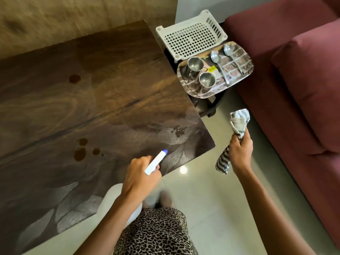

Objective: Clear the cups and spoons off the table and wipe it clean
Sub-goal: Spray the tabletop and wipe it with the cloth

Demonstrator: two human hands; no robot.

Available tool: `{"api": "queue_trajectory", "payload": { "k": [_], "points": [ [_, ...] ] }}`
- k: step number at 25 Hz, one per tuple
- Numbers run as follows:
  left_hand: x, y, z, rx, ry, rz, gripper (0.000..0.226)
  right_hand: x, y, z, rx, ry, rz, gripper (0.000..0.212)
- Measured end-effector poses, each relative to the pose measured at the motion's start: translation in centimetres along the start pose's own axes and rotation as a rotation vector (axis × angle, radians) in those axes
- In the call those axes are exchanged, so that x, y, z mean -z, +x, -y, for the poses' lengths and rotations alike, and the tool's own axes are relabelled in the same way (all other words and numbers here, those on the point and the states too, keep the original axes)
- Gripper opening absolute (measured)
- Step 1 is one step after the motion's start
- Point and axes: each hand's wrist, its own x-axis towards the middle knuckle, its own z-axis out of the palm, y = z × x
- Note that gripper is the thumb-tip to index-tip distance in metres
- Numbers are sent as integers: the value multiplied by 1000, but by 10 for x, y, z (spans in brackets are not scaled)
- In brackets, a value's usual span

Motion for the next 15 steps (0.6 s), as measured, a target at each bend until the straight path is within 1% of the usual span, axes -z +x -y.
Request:
{"api": "queue_trajectory", "payload": {
  "k": [2,5,6,9,11,13,15],
  "points": [
    [2,-4,1,62,-52,-30,15,7,-1,-4,-15,4,-3,41],
    [4,-8,8,164,-123,-16,21,10,-5,-8,-20,-17,19,37],
    [5,-9,12,198,-131,-21,21,8,-6,-9,-6,-28,37,40],
    [7,-14,24,283,-129,-63,16,-1,-6,-12,20,-68,88,56],
    [8,-19,29,318,-123,-67,17,-9,-6,-11,23,-79,124,62],
    [8,-24,35,329,-138,-88,20,-17,-8,-8,52,-74,156,60],
    [8,-27,38,336,-125,-115,18,-23,-9,-4,83,-60,181,53]
  ]
}}
